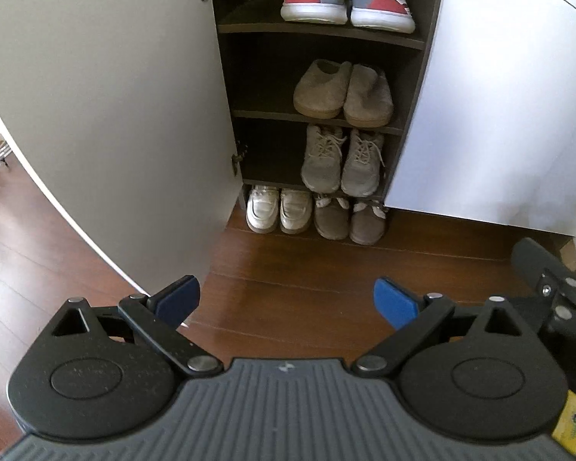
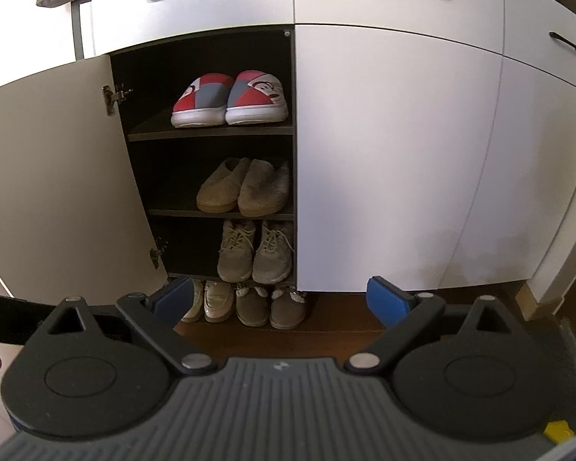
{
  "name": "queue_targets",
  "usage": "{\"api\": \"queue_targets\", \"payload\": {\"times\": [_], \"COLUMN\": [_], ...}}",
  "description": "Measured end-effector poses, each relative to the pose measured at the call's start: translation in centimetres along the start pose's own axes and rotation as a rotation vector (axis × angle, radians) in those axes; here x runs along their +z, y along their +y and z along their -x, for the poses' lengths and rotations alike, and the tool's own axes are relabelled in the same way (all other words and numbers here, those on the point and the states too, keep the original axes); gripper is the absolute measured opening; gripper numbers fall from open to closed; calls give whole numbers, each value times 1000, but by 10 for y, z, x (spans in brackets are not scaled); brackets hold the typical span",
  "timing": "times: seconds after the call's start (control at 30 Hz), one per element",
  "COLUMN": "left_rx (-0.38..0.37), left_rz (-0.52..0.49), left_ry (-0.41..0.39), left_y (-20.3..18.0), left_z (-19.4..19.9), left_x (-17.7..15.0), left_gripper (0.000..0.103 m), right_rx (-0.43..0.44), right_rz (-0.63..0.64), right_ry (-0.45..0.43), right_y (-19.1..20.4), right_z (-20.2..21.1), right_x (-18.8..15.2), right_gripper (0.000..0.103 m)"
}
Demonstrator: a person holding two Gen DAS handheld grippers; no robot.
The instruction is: Organize scattered shoes
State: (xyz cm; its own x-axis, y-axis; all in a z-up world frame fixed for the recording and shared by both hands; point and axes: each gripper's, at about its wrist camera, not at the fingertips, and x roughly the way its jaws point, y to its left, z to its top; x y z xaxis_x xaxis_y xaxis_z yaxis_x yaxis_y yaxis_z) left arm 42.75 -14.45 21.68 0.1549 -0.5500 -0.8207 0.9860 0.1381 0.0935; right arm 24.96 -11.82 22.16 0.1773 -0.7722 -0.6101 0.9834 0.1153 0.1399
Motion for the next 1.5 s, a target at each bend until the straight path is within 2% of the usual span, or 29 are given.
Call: {"api": "queue_targets", "payload": {"times": [0.23, 0.57, 0.8, 1.0, 1.1, 1.27, 1.5], "left_rx": [-14, -28, 14, -29, -39, -5, 36], "left_rz": [25, 1, -21, 19, 38, 1, 11], "left_ry": [-3, -22, -39, 4, 23, 0, 1], "left_y": [5, 4, -2, 3, 7, 7, 11], "left_z": [-4, -9, -2, -1, 1, 9, 10], "left_x": [10, 19, 19, 20, 19, 18, 14], "left_gripper": [98, 99, 99, 99, 98, 98, 99], "right_rx": [-5, 5, -2, -41, -32, -42, -42], "right_rz": [-14, -34, 7, 13, -36, -60, -72], "right_ry": [-10, -3, -30, -51, -13, 24, 86], "right_y": [3, -2, 5, 8, 4, 3, 3], "right_z": [-9, -16, -9, -2, -3, -5, -14], "right_x": [11, 20, 23, 25, 28, 37, 40], "right_gripper": [97, 101, 102, 102, 102, 102, 102]}}
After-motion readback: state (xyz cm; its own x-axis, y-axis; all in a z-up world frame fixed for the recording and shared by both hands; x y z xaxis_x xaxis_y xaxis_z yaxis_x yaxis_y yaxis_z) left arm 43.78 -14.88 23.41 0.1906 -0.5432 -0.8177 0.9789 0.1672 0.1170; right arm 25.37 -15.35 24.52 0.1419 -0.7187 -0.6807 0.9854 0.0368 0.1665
